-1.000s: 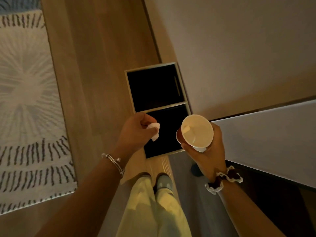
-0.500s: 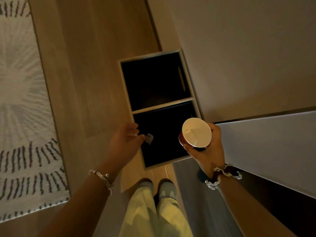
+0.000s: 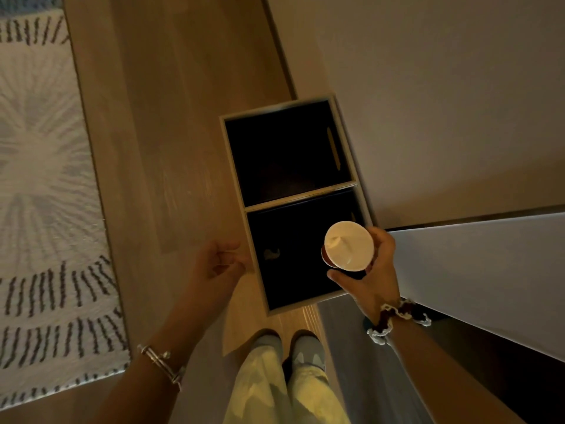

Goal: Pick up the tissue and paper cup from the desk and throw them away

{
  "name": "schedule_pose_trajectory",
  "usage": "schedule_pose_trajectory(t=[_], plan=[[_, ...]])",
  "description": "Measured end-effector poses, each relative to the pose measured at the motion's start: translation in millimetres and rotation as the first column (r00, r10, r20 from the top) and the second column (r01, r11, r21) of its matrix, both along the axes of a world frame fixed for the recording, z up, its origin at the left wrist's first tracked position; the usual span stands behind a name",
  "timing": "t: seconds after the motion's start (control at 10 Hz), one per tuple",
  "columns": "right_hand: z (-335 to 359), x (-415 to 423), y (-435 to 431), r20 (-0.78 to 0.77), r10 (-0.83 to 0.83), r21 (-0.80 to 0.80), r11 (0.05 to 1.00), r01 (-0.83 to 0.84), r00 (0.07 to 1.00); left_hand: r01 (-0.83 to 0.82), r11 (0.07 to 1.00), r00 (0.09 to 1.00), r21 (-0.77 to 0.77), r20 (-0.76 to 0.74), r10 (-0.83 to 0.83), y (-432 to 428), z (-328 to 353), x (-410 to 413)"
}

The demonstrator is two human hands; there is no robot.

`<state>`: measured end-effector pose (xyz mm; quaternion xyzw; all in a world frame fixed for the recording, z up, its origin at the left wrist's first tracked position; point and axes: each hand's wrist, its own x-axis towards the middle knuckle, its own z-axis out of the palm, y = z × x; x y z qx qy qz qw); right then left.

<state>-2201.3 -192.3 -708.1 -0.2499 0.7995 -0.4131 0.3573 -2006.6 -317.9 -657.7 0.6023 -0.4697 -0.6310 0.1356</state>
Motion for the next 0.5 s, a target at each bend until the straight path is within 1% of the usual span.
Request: schedule_pose_trajectory(t=[0.1,0.2,0.3,0.4,0.5], plan=[[1.8,2.3,11.8,0.119,-0.021,0.054,0.998,0.014,0.993,-0.022,1.0,1.0,-0.009,0.0,0.022,-1.7,5.1,9.8],[12.2,7.2,29.5,0.205,-0.104,0.049,0.994,0.096,0.973,-0.051,0.999,0.999,-0.014,0.012,0.051,0.2,12.6,19.6],[27.2,10.8,50.9,0.256,-0.192,0.09,0.981,0.174,0.947,-0.079,0.997,0.996,-0.005,0.029,0.079,5.1,19.9,25.2],[41.8,12.0,69.3,0.108,-0.143,0.233,0.966,0.115,0.984,-0.09,0.996,0.995,-0.004,0.037,0.09,6.5,30.1,26.7],[49.1,13.9,80.8,0.161,-0.308,0.328,0.913,0.243,0.938,-0.083,0.996,0.996,-0.013,0.028,0.083,7.0,44.2,23.6]])
